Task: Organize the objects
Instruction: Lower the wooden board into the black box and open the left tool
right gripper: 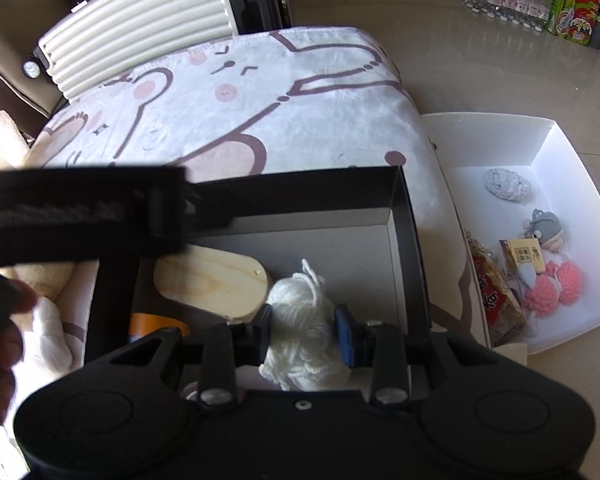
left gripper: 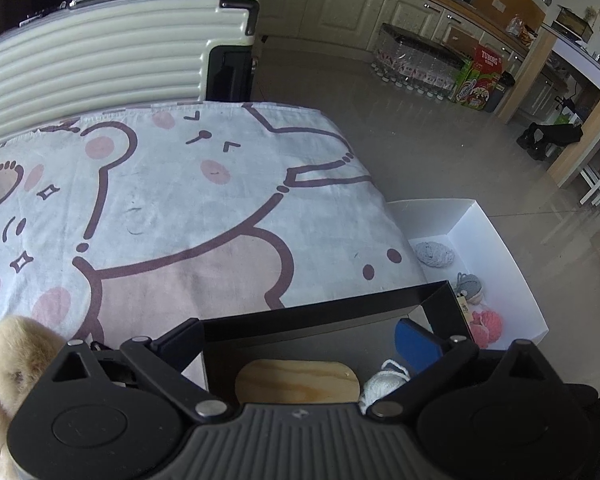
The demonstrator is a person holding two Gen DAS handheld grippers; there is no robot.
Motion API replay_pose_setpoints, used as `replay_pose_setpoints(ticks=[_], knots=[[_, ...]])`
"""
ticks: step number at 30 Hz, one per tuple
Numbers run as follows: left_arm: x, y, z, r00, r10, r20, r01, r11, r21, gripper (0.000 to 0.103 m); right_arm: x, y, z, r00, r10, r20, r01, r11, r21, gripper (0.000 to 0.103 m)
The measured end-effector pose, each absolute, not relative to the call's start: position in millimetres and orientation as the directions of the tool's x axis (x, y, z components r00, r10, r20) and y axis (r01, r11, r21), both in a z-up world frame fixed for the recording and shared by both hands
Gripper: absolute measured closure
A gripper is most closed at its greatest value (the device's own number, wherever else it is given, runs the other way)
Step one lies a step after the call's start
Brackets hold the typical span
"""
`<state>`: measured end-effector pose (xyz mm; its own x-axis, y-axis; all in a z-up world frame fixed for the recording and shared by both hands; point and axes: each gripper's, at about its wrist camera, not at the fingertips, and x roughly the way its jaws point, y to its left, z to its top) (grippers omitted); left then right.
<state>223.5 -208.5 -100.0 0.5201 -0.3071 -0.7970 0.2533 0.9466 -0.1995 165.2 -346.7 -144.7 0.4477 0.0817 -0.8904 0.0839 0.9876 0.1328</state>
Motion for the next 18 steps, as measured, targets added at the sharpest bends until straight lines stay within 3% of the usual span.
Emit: replay_pose_setpoints(ticks=[7,18], knots=[[225,-181,-92,0.56,-0.268,-0.784,0.221,0.96,-0.17,0.003,177,-332,-143,0.463,0.123,-0.878,0.076,0.981,0.178,0.069],[229,-164,-100,0.543,-0.249,-0.802,0.184,0.967,-0.176,0.004,180,-333,-131,0.502,0.076,-0.861,0.107,0.983,0.149,0.069]])
